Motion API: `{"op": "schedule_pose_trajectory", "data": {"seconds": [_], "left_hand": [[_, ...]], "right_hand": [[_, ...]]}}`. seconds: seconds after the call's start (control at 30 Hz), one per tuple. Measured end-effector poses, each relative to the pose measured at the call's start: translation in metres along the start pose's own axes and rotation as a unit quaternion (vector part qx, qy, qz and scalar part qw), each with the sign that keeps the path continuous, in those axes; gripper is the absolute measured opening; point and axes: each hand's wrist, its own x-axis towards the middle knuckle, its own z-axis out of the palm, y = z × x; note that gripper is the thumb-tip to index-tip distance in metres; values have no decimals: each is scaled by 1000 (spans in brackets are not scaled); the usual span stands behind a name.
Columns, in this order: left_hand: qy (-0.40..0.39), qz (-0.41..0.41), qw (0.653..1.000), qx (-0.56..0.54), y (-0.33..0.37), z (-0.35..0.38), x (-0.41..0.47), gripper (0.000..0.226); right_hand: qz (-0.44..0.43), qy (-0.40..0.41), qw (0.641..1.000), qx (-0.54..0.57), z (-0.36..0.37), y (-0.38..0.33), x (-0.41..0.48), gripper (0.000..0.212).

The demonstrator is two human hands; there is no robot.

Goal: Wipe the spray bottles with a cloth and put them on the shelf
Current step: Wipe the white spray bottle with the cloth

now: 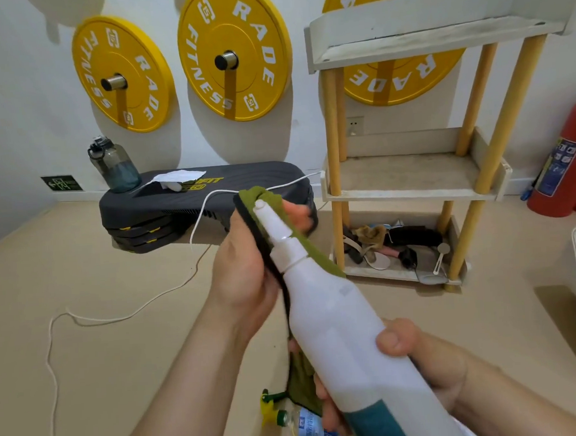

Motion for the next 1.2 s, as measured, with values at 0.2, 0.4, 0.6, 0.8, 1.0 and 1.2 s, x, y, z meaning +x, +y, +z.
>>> {"op": "schedule_pose_trajectory", "data": {"seconds": [0.2,0.4,0.6,0.8,1.0,1.2], "left_hand": [[-50,-13,990,-131,1,16,0,43],[-5,48,995,82,-4,6,0,34],[125,127,953,246,-13,-2,6,28],[96,99,960,244,-18,-3,5,25],[22,119,950,289,-4,-14,8,12],[89,280,788,540,-4,-18,6,34]], "right_hand": [[-172,44,983,48,4,-3,-17,56],[-66,137,987,48,-9,0,-8,68],[-71,354,845,-393,21,-17,-14,77],[-112,342,899,-249,29,-17,-9,35],[-56,337,884,-319,31,-21,-15,33],[-72,359,814,-451,28,-13,-15,66]]}}
